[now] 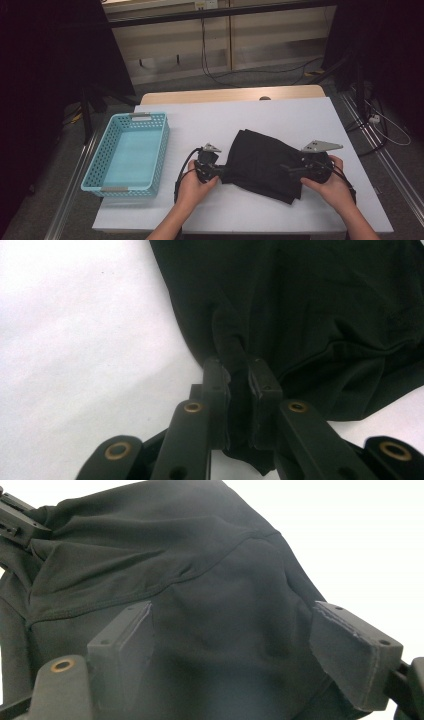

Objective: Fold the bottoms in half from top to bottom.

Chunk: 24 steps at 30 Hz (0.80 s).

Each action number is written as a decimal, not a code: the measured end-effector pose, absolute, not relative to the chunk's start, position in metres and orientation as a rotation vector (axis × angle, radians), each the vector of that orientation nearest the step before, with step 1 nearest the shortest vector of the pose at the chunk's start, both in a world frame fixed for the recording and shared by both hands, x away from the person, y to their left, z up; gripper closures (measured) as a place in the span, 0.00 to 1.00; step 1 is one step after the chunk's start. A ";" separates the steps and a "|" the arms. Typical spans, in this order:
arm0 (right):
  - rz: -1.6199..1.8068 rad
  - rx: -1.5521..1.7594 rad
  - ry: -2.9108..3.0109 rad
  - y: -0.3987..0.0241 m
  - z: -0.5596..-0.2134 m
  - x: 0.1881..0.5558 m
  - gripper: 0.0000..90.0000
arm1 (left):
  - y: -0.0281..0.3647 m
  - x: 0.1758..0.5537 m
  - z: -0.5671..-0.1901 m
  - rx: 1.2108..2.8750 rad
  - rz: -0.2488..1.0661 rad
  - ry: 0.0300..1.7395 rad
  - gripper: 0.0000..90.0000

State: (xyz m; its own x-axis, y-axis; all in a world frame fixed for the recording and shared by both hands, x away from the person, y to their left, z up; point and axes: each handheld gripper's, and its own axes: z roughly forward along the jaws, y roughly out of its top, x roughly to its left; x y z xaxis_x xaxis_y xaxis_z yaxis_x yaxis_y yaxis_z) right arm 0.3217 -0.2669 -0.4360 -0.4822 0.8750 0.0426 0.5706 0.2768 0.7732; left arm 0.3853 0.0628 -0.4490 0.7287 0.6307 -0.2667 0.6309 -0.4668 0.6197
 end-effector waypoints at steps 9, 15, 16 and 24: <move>1.060 1.306 2.148 -0.270 -0.435 0.321 0.20 | 0.064 0.388 -0.447 2.212 -0.002 0.952 0.92; 1.062 1.306 2.143 -0.271 -0.434 0.321 0.20 | 0.067 0.390 -0.447 2.204 -0.012 0.967 0.92; 1.062 1.307 2.142 -0.271 -0.434 0.321 0.20 | 0.068 0.390 -0.447 2.200 -0.014 0.972 0.92; 1.065 1.308 2.135 -0.273 -0.433 0.320 0.20 | 0.073 0.395 -0.446 2.202 -0.025 0.983 0.92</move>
State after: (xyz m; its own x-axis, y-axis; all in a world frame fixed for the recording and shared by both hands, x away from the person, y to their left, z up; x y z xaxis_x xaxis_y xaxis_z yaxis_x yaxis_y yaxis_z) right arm 0.3202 -0.2728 -0.4329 -0.4708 0.8814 0.0391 0.5615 0.2652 0.7838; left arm 0.3948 0.0734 -0.4455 0.7101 0.6424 -0.2884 0.6564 -0.4556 0.6013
